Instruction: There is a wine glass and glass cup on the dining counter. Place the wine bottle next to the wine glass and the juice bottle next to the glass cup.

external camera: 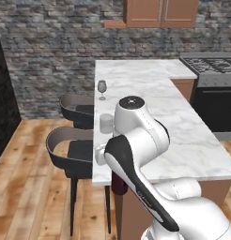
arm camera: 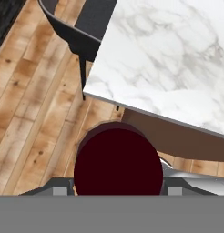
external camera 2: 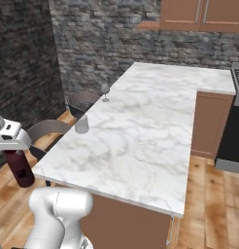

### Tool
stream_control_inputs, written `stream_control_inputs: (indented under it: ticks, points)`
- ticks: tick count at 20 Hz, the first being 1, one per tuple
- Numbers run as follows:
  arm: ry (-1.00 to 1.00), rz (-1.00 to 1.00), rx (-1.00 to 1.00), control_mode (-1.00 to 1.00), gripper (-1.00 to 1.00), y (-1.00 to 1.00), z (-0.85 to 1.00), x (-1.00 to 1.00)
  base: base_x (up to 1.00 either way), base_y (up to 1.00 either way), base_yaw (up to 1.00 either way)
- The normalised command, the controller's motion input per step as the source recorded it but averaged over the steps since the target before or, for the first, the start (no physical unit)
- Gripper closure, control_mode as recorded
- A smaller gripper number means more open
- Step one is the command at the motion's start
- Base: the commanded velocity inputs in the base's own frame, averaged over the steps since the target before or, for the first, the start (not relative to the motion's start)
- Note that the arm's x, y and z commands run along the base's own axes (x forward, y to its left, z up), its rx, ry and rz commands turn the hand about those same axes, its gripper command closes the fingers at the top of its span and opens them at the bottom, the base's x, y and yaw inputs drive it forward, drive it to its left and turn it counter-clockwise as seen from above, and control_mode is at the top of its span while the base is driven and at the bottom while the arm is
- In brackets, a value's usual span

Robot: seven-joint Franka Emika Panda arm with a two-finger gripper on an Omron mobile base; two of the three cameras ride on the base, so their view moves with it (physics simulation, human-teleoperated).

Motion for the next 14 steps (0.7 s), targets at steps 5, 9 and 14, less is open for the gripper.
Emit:
stream_control_inputs:
  ticks: [5, 9, 14]
  points:
    - [0.0, 0.0, 0.0, 1.0, 1.0, 0.0, 0.0, 0.0, 0.52, 0.14, 0.0]
    - [0.0, 0.0, 0.0, 1.0, 1.0, 0.0, 0.0, 0.0, 0.5, 0.18, -0.01]
    - [0.0, 0.0, 0.0, 1.0, 1.0, 0.0, 0.0, 0.0, 0.08, 0.06, 0.0]
